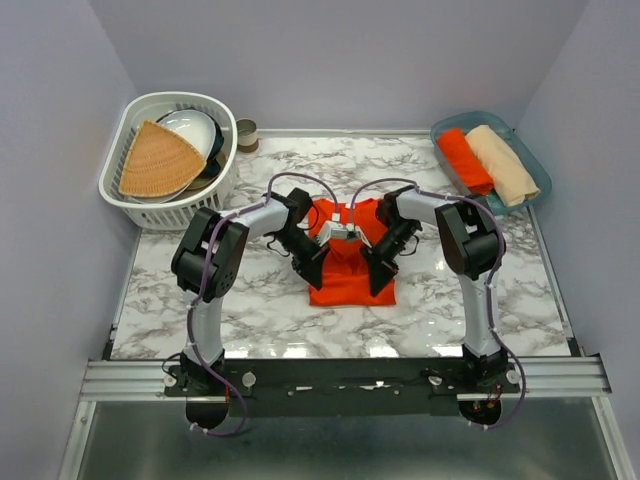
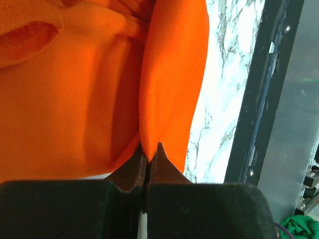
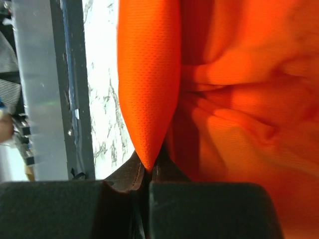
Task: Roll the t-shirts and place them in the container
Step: Roll the T-shirt to the center of the board.
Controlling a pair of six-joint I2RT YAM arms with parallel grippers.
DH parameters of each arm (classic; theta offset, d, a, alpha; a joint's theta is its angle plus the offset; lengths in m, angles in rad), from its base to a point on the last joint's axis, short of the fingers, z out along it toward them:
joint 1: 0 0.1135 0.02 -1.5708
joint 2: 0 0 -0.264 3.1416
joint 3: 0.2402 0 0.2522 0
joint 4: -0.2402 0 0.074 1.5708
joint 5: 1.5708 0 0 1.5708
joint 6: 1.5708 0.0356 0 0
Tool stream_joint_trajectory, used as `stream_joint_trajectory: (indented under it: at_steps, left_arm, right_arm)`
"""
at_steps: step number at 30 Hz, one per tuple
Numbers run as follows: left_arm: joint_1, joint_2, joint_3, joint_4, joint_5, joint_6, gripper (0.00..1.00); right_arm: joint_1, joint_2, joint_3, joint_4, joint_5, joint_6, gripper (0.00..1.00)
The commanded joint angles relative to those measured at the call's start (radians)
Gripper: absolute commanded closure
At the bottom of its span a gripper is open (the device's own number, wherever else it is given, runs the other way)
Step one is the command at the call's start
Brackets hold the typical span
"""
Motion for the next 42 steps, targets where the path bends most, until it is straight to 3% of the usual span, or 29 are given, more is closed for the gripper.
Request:
stream_joint_trajectory:
  at_steps: [1,3,6,7,9,10,15,16,18,23,27,34,42]
  left_arm:
    - [-0.013,0.028,0.022,-0.051,-0.094,0.029,1.0]
    - [-0.013,0.025,0.016,-0.04,-0.112,0.029,1.0]
    - [-0.01,0.0,-0.012,-0.023,-0.15,0.028,0.9]
    - [-0.007,-0.035,-0.039,-0.011,-0.162,0.025,0.82]
    - [0.006,-0.085,-0.073,0.023,-0.189,0.04,0.75]
    - [0.009,-0.151,-0.106,0.038,-0.228,0.043,0.65]
    - [0.006,-0.404,-0.231,0.164,-0.261,0.103,0.5]
    - [-0.007,-0.47,-0.266,0.175,-0.25,0.115,0.36]
    - [-0.033,-0.518,-0.303,0.213,-0.241,0.138,0.26]
    - [-0.216,-0.622,-0.451,0.388,-0.38,0.094,0.25]
    - [-0.296,-0.65,-0.53,0.579,-0.486,0.071,0.25]
    - [-0.335,-0.587,-0.556,0.641,-0.561,0.069,0.25]
    - [-0.338,-0.553,-0.527,0.623,-0.554,0.089,0.25]
  right_arm:
    - [-0.009,0.086,0.07,-0.115,0.061,0.062,0.98]
    - [-0.009,0.118,0.085,-0.135,0.066,0.059,0.98]
    - [-0.009,0.155,0.107,-0.152,0.082,0.067,0.98]
    - [-0.009,0.167,0.12,-0.164,0.079,0.067,0.98]
    - [-0.009,0.187,0.148,-0.184,0.081,0.073,0.98]
    - [-0.01,0.204,0.154,-0.188,0.082,0.079,0.97]
    - [-0.01,0.283,0.235,-0.228,0.105,0.16,0.97]
    - [-0.01,0.293,0.246,-0.228,0.102,0.177,0.97]
    - [-0.01,0.313,0.26,-0.228,0.105,0.206,0.97]
    - [-0.01,0.34,0.285,-0.228,0.115,0.26,0.97]
    - [-0.009,0.342,0.285,-0.228,0.115,0.261,0.96]
    - [-0.01,0.34,0.282,-0.228,0.113,0.258,0.96]
    - [-0.009,0.345,0.283,-0.228,0.11,0.258,0.96]
